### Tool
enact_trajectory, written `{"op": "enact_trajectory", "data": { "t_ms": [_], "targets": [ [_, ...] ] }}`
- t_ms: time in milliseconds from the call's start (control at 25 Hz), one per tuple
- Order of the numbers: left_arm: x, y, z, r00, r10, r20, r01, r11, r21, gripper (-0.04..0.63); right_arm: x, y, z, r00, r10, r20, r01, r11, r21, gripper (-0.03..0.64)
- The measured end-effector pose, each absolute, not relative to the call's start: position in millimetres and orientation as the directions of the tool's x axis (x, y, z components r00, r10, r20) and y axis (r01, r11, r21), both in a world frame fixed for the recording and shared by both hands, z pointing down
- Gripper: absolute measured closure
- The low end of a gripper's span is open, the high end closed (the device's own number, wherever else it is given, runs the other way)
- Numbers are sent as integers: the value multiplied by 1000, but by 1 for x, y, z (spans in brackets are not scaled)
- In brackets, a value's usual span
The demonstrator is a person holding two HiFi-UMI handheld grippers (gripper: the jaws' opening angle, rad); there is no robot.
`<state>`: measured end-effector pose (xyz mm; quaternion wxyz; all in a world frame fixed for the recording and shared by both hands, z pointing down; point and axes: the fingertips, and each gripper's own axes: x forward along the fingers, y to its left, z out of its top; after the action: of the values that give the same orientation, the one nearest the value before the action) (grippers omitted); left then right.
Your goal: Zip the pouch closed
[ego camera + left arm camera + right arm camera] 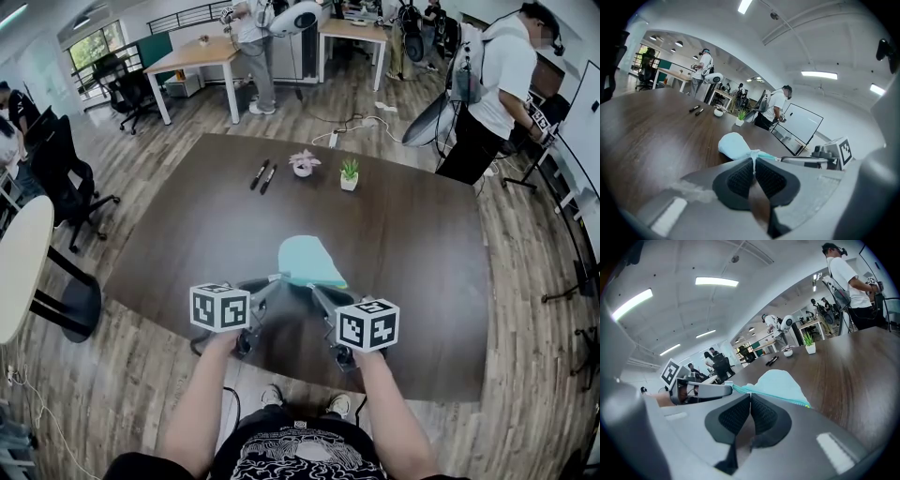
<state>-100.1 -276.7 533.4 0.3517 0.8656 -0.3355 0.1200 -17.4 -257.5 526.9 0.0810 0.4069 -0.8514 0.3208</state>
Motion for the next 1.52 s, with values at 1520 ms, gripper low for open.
{"op": "enact_trajectory", "data": {
  "t_ms": [1520],
  "targets": [
    [-135,-284,532,659,-618,428,-737,-418,532,575,-2,-259,524,-613,-677,409,-778,427,-460,609]
  ]
}}
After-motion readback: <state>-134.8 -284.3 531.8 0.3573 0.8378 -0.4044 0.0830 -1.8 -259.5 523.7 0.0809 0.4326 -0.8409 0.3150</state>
